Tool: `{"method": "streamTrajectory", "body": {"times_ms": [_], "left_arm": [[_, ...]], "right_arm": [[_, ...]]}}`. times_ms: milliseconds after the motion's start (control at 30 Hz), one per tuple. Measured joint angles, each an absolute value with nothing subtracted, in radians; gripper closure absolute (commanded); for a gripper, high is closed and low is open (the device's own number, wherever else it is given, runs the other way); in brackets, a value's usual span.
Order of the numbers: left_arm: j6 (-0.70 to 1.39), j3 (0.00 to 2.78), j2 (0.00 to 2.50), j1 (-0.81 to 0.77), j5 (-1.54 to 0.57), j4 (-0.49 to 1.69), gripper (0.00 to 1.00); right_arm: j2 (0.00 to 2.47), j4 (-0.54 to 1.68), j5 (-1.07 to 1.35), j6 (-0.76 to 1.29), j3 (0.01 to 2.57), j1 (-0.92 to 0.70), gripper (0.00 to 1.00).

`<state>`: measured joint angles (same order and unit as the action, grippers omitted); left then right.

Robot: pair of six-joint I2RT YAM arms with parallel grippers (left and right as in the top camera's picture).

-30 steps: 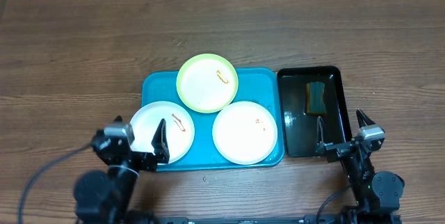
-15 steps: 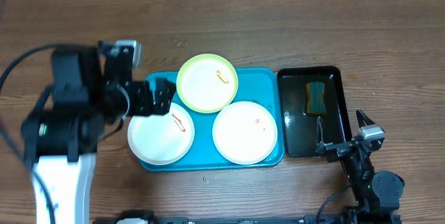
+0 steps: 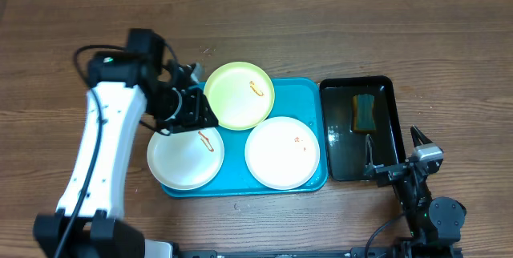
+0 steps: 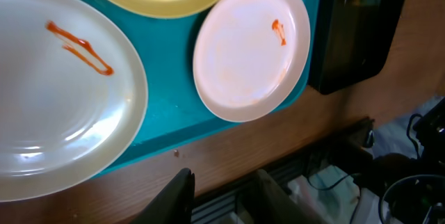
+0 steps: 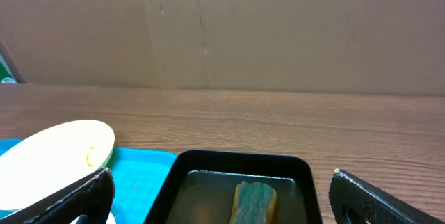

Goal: Clean dirty plates on tray and stack at the side
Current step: 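Reach the left gripper over the tray and pin the cream plate's edge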

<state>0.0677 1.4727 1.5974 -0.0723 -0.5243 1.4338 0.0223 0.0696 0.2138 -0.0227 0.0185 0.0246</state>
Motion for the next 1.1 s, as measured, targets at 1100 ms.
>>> {"method": "streamTrajectory", "body": {"times_ms": [1100], "left_arm": [[0.544, 1.026, 1.643, -0.508, -0.136, 0.860, 0.76]], "right_arm": [[0.022, 0.068, 0.214, -0.022, 0.019, 0.025, 0.00]]}}
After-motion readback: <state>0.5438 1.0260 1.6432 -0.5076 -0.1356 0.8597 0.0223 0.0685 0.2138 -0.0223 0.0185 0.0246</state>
